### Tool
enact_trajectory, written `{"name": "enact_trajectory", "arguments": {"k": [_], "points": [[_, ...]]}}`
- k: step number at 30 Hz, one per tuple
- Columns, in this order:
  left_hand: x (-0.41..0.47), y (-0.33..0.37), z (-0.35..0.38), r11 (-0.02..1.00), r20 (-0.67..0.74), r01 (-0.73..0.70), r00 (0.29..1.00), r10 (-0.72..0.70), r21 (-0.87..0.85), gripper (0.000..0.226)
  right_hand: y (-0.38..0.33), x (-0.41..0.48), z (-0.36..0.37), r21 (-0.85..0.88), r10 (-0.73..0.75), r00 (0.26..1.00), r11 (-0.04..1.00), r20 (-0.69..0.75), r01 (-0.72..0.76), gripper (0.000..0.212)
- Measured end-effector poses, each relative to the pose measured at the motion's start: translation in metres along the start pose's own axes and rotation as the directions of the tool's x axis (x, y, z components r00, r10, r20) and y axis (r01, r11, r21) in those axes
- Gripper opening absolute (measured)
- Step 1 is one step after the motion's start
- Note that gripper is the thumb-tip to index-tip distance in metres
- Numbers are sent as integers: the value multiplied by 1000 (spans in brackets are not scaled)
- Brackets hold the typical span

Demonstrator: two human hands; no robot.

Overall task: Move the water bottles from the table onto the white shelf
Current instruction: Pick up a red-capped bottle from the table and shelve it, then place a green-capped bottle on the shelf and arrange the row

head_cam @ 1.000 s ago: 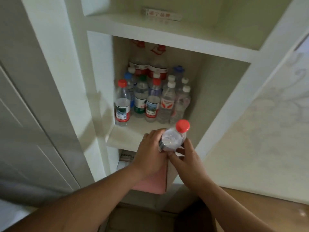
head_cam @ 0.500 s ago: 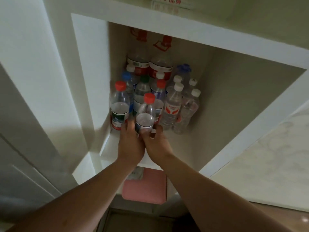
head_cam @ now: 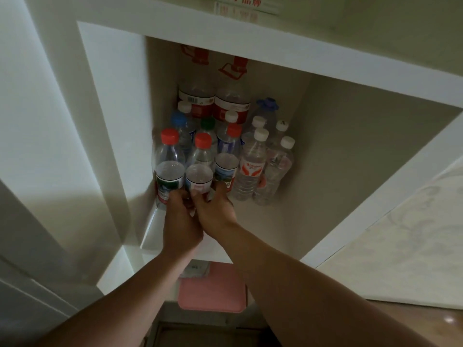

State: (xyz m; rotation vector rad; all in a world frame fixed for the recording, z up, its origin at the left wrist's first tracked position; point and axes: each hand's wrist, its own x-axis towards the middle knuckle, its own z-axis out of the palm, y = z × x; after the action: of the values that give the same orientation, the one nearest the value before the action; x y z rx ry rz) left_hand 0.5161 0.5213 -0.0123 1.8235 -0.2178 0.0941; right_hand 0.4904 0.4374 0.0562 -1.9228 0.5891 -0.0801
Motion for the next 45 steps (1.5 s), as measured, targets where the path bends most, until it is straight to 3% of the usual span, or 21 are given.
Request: {"name": "enact_trajectory", "arguments": {"k": [3,9,12,16,20,22,26,31,37,41,45], "points": [[3,1,-3,1000,14,-5,1000,5,-1,22,2,-1,2,4,16,999,1000,28,-16,49],[1,-2,-10,994,71,1,997,-8,108,48,14,1,5,18,4,995,1000,96,-5,66],[-9,-1,-11,993,92,-15,996,3,121,42,21,-5,2,16,33,989,999,142,-35,68],[-27,5,-9,980,109,-144,986,129,141,39,27,-19,-9,-65,80,982,995,169,-70,64],[-64,20,-7,976,203,-100,977,59,196,29,41,-49,-37,-214,52,983,977,174,-14,40],[-95,25,-4,972,267,-80,964,19,220,27,61,-77,-58,-279,69,975,960,213,-7,38],[-150,31,34,973,518,-25,850,-101,231,27,126,-130,-114,-301,187,956,947,228,-114,29],[-193,72,127,967,758,-169,652,-38,193,13,199,-187,-226,-236,349,932,902,-93,-361,35],[-264,136,247,966,855,-254,511,90,50,11,275,-270,-353,-133,431,816,849,-385,-511,33],[-320,161,314,965,904,-260,420,78,37,6,342,-316,-413,-69,501,758,814,-419,-576,31],[-371,176,378,954,928,-286,372,27,87,11,404,-345,-472,-19,531,738,807,-417,-591,25]]}}
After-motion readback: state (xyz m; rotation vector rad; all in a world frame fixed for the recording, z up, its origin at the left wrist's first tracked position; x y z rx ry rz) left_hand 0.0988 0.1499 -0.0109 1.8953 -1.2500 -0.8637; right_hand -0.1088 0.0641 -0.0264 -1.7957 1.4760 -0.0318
